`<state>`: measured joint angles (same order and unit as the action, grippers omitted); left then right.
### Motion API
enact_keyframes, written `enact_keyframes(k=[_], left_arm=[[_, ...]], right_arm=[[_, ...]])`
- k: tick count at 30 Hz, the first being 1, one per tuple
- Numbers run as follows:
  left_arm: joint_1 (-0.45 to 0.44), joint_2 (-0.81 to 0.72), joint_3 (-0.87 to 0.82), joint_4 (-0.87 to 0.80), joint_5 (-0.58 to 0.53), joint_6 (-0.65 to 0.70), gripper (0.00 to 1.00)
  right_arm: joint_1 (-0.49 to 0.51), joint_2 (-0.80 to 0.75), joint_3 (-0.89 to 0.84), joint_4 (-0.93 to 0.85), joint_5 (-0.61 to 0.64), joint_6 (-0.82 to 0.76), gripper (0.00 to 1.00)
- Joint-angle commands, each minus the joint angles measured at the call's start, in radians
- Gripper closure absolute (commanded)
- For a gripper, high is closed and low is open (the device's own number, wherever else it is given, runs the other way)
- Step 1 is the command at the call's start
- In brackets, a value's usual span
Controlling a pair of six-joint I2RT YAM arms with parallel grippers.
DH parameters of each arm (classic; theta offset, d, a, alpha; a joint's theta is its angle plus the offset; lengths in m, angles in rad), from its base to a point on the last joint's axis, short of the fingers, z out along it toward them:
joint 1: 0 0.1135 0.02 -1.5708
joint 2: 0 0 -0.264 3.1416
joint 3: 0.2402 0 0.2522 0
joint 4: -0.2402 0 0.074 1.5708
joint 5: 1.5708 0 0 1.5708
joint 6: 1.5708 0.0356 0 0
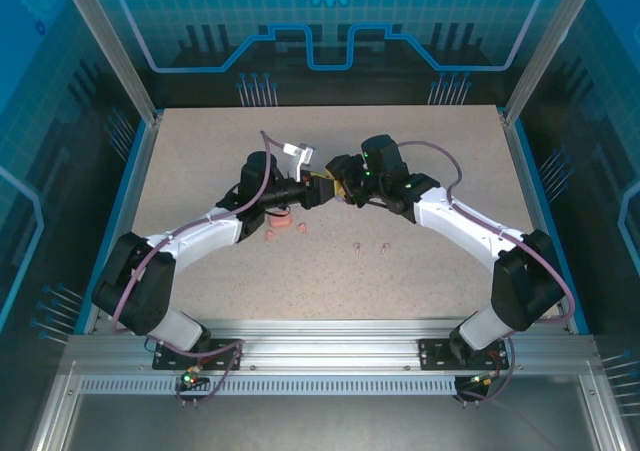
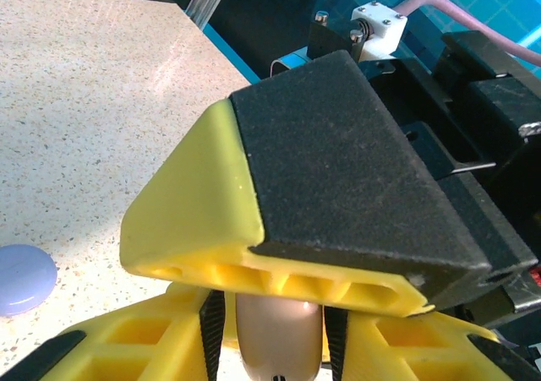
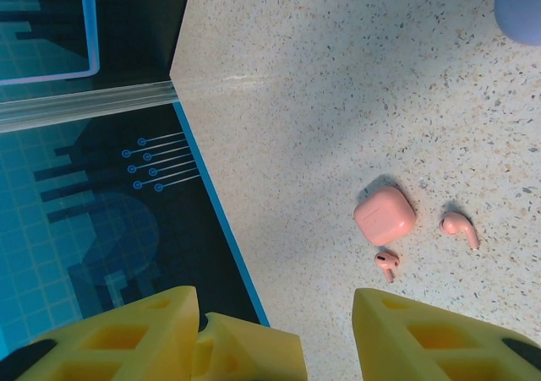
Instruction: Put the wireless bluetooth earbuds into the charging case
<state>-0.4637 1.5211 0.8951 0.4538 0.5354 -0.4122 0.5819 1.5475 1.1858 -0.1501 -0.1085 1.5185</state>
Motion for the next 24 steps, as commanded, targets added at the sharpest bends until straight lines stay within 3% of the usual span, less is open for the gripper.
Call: enact_keyframes(k=[1, 8, 16, 19, 21, 24], left_arm=[[0.005, -0.001, 0.007, 0.043, 0.015, 0.003, 0.63], [-0.001, 0.020, 0.010, 0.061, 0.025, -0.011, 0.68], [-0.005, 0.038, 0.007, 0.086, 0.022, -0.023, 0.92], [-0.006, 0.040, 0.006, 0.093, 0.021, -0.030, 0.98], [-0.005, 0.042, 0.004, 0.095, 0.020, -0.034, 1.00], [-0.005, 0.040, -0.002, 0.100, 0.017, -0.040, 1.00]], right_arm=[[-0.005, -0.002, 0.014, -0.007, -0.003, -0.011, 0.70], [-0.005, 0.012, 0.018, 0.012, -0.029, -0.010, 0.72], [-0.008, 0.014, 0.018, 0.017, -0.036, -0.009, 0.70], [-0.014, 0.014, 0.023, 0.018, -0.043, -0.013, 0.59], [-0.027, 0.006, 0.020, 0.027, -0.047, -0.022, 0.32], [-0.069, -0.046, 0.003, 0.024, -0.031, -0.057, 0.15]])
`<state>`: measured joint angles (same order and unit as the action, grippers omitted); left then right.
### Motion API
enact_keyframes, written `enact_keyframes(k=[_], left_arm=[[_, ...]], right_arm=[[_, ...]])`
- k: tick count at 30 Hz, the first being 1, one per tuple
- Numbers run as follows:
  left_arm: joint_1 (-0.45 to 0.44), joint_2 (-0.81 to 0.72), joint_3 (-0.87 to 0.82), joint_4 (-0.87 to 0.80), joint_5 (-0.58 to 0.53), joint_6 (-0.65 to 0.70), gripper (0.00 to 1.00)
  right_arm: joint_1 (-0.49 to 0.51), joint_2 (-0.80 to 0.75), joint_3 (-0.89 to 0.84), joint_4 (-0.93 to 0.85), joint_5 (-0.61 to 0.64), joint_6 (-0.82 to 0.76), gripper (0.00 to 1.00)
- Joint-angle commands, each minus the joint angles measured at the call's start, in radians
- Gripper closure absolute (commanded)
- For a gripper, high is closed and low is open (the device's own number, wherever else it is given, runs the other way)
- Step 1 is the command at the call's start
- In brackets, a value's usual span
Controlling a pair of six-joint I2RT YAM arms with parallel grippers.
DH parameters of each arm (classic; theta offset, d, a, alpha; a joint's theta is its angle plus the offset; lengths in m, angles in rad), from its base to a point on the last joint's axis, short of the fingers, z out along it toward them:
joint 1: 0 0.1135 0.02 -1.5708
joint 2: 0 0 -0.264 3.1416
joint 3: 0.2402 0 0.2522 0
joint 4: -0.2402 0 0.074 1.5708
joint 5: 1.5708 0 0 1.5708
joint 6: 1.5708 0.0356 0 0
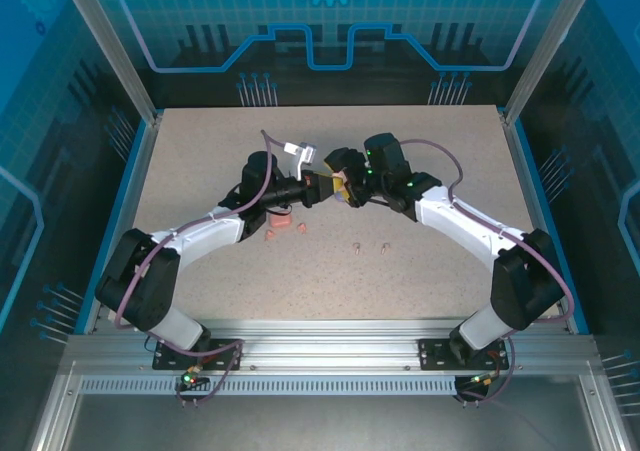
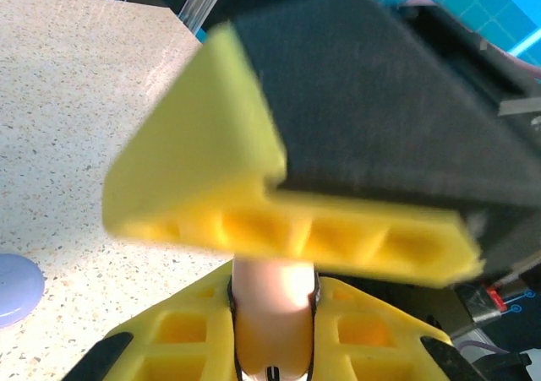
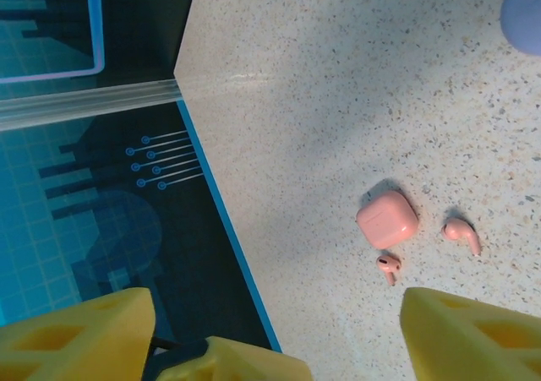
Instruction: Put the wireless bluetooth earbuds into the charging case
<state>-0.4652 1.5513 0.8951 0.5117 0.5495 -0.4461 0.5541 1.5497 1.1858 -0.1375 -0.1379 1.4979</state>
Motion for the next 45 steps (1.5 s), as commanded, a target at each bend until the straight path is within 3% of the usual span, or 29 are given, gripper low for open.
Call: enact_keyframes(k=[1, 4, 7, 12, 15, 22, 32, 45], left_arm=[[-0.003, 0.009, -0.005, 0.041, 0.003, -0.008, 1.00], [-0.001, -0.002, -0.007, 0.025, 0.008, -0.002, 1.00], [0.005, -0.007, 0.005, -0.009, 0.034, 0.011, 1.00], [0.018, -0.013, 0.042, -0.068, 0.082, 0.029, 1.00], [0.019, -0.010, 0.068, -0.101, 0.106, 0.037, 1.00], [0.019, 0.000, 0.092, -0.112, 0.123, 0.028, 1.00], [0.019, 0.000, 0.105, -0.113, 0.129, 0.024, 1.00], [0.018, -0.049, 0.082, -0.080, 0.136, -0.001, 1.00]], right_arm=[[-0.058, -0.075, -0.008, 0.005, 0.004, -0.055, 0.13], [-0.126, -0.172, -0.044, -0.046, 0.017, -0.161, 0.11], [-0.200, -0.253, -0.073, -0.075, -0.026, -0.375, 0.11], [-0.264, -0.286, -0.087, -0.051, -0.275, -0.836, 0.13], [-0.262, -0.290, -0.109, -0.045, -0.355, -0.949, 0.14], [-0.218, -0.250, -0.115, -0.050, -0.384, -1.034, 0.17], [-0.194, -0.171, -0.165, 0.002, -0.360, -1.013, 0.22], [-0.262, -0.083, -0.224, 0.036, -0.280, -0.959, 0.34]])
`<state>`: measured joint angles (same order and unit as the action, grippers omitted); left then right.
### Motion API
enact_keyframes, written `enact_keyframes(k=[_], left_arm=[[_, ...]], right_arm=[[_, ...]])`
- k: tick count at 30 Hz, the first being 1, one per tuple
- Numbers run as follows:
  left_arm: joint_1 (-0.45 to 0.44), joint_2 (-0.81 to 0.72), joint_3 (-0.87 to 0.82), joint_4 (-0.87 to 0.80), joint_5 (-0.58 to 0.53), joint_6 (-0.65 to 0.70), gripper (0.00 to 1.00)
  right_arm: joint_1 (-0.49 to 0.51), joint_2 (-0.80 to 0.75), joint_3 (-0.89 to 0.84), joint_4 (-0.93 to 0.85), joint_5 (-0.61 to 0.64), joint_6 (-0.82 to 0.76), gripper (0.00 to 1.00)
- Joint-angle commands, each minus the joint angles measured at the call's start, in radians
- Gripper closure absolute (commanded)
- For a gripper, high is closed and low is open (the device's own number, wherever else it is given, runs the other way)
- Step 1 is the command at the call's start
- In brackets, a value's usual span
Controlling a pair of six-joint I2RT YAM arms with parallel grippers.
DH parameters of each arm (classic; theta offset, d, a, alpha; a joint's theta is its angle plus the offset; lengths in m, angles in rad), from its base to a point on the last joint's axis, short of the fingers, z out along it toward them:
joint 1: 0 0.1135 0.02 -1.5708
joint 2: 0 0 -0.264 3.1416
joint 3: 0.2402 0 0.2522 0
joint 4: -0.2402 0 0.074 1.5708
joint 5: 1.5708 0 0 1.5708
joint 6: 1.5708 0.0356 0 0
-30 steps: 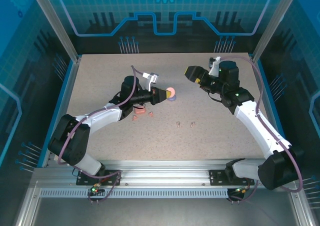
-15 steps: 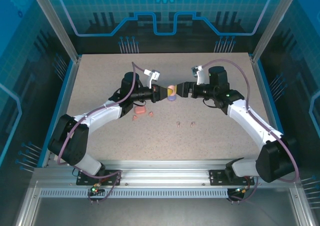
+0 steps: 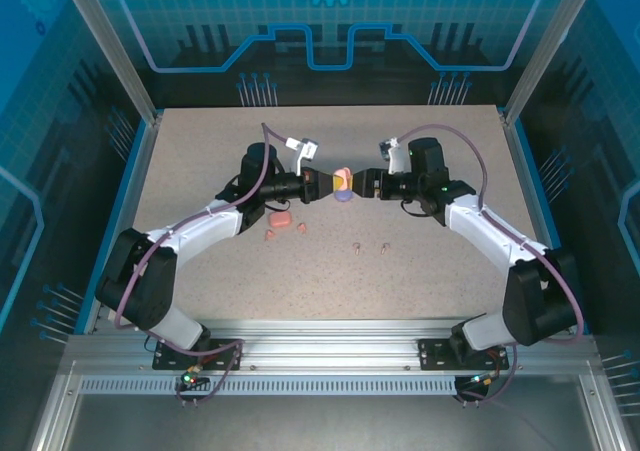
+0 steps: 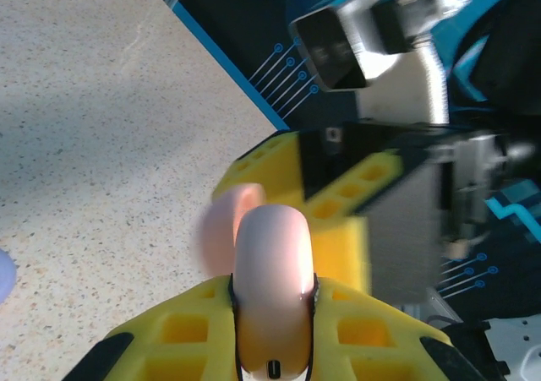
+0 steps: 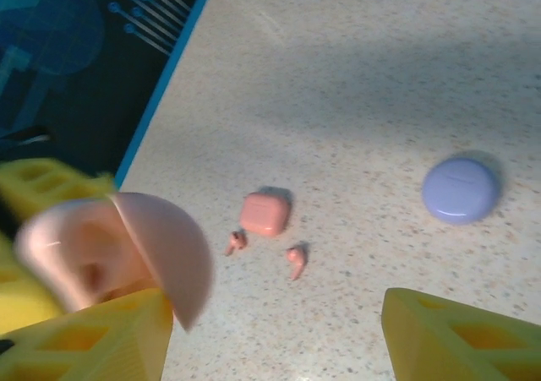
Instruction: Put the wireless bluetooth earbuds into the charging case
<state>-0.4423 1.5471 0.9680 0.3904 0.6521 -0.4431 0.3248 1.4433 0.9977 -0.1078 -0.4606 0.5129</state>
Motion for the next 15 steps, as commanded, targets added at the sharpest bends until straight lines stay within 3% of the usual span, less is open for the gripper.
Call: enact_keyframes(k=[1, 10, 15], left_arm=[[-0.005, -0.047, 0.008, 0.043, 0.034, -0.003, 1.00], [-0.005, -0.046, -0.012, 0.061, 0.031, -0.012, 1.00], [-0.005, -0.048, -0.015, 0.064, 0.034, -0.014, 1.00]], right_arm=[[-0.038, 0.026, -0.040, 0.005, 0.046, 0.033, 0.35], [-0.045, -0.133, -0.111, 0.085, -0.102, 0.083, 0.36], [-0.005, -0.130, -0.092, 0.140, -0.139, 0.106, 0.40]])
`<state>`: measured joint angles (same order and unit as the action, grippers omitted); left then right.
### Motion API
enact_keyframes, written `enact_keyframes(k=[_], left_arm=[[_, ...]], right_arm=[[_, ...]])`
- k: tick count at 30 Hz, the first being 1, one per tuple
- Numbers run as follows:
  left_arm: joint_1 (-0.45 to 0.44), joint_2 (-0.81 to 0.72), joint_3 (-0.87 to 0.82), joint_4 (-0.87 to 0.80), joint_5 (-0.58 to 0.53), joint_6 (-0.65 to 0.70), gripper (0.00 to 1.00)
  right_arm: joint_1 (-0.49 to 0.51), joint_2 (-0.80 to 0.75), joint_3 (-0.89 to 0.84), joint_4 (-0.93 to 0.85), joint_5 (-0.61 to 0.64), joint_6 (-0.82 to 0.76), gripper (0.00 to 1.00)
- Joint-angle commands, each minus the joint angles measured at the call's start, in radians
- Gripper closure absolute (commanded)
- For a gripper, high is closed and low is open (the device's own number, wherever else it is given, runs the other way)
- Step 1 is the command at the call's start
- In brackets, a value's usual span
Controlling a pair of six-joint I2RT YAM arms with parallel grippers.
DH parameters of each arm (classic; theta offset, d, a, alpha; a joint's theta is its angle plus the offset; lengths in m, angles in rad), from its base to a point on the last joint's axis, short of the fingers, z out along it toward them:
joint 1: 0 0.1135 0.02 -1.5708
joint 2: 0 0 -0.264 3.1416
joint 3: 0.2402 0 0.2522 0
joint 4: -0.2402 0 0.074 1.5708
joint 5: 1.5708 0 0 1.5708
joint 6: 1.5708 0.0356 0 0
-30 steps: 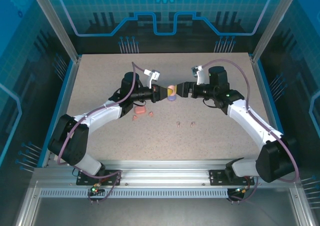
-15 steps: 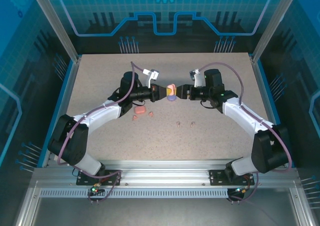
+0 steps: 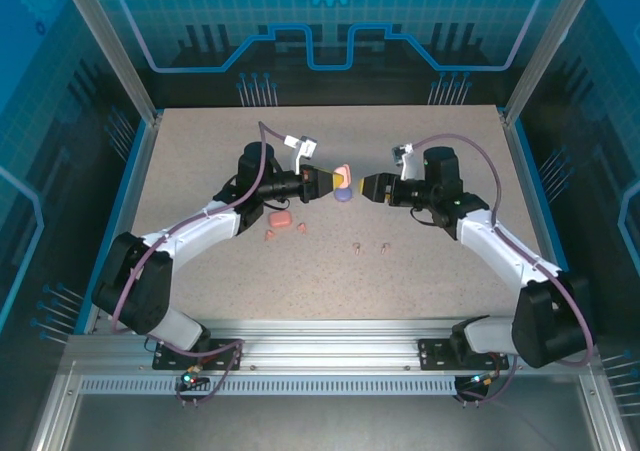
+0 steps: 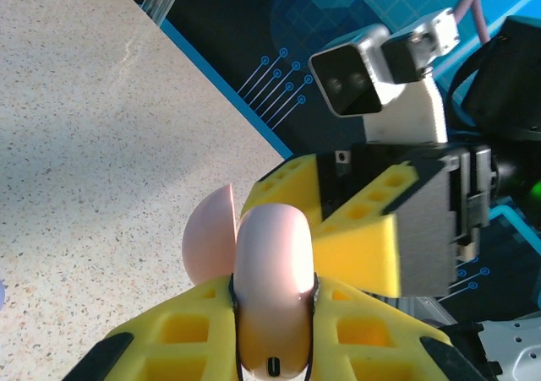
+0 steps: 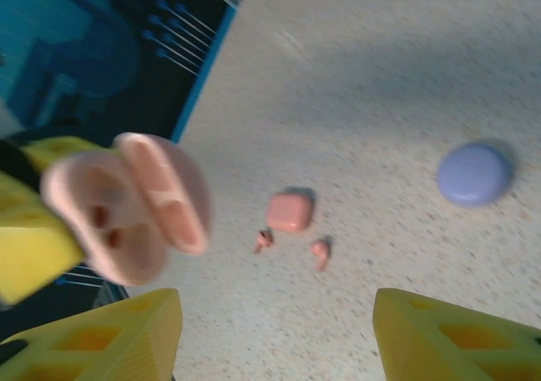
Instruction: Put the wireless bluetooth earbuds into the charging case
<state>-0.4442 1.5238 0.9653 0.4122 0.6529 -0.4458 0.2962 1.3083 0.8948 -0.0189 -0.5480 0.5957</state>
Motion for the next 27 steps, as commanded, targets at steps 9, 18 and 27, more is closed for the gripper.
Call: enact_keyframes(k=[9, 18, 27], left_arm=[[-0.004, -0.031, -0.014, 0.039, 0.034, -0.011, 1.00], [-0.008, -0.026, -0.013, 0.043, 0.040, -0.017, 1.00], [-0.011, -0.018, -0.013, 0.062, 0.047, -0.030, 1.00]], right_arm=[[0.053, 0.074, 0.064, 0.058, -0.020, 0.032, 0.49], [0.061, 0.116, 0.090, 0.074, -0.024, 0.046, 0.54], [0.069, 0.150, 0.118, 0.083, -0.042, 0.039, 0.76]])
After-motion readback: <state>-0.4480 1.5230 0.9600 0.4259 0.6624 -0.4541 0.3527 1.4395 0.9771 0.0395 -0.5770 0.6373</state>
